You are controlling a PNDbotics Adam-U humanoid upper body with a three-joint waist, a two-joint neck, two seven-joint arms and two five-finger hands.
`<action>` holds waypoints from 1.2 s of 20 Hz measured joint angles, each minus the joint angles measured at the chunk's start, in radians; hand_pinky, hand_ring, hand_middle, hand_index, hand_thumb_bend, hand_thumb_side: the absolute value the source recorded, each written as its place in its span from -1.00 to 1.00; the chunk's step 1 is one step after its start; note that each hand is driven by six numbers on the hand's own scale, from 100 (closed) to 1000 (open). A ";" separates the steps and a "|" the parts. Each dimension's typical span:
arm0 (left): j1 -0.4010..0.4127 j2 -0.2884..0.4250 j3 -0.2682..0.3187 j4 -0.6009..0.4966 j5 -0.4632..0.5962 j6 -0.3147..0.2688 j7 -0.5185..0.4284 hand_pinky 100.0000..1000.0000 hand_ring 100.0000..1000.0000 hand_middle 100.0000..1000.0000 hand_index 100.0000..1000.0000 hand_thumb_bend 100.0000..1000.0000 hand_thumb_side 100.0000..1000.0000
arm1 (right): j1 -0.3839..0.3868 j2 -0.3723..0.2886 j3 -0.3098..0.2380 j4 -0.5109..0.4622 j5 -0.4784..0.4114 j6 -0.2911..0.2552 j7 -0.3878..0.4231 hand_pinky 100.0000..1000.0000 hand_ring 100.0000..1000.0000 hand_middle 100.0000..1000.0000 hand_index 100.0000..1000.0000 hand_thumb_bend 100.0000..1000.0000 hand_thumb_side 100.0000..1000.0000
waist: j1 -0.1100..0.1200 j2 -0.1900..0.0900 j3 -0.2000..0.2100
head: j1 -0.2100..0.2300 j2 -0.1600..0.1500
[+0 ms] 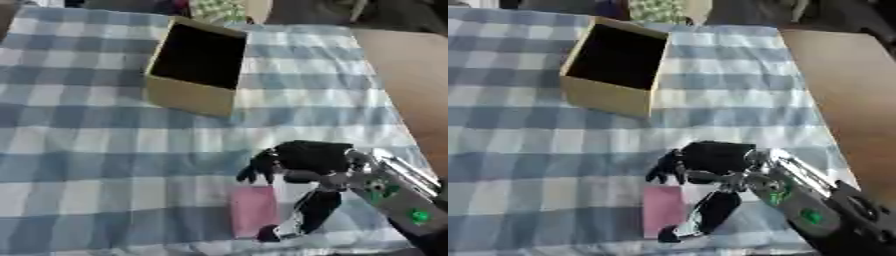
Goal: Pick up objects on the table and place them in the box.
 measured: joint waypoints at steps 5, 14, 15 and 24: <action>0.000 0.000 0.000 0.000 0.000 0.001 -0.001 -0.09 0.12 0.21 0.52 -0.48 0.84 | 0.005 0.001 0.000 0.000 0.000 0.000 0.004 0.45 0.06 0.30 0.76 -0.33 0.35 | 0.000 0.000 0.000 | 0.000 0.000; 0.000 -0.001 0.001 0.000 0.000 0.001 -0.002 -0.09 0.11 0.19 0.52 -0.49 0.84 | 0.008 0.009 -0.006 0.000 0.001 -0.002 0.016 0.45 0.07 0.30 0.75 -0.54 0.12 | 0.000 0.003 0.000 | 0.000 0.000; 0.000 -0.001 0.001 0.000 0.000 0.001 -0.002 -0.10 0.11 0.18 0.52 -0.49 0.84 | 0.008 0.010 -0.006 0.000 0.002 -0.002 0.019 0.46 0.08 0.31 0.75 -0.56 0.10 | 0.000 0.003 0.000 | -0.001 0.000; 0.001 -0.002 0.001 0.000 0.000 0.001 -0.005 -0.11 0.09 0.17 0.51 -0.50 0.84 | 0.017 0.027 -0.006 0.000 0.033 0.000 0.053 0.45 0.10 0.39 0.77 -0.36 0.28 | -0.001 0.006 0.000 | -0.007 0.000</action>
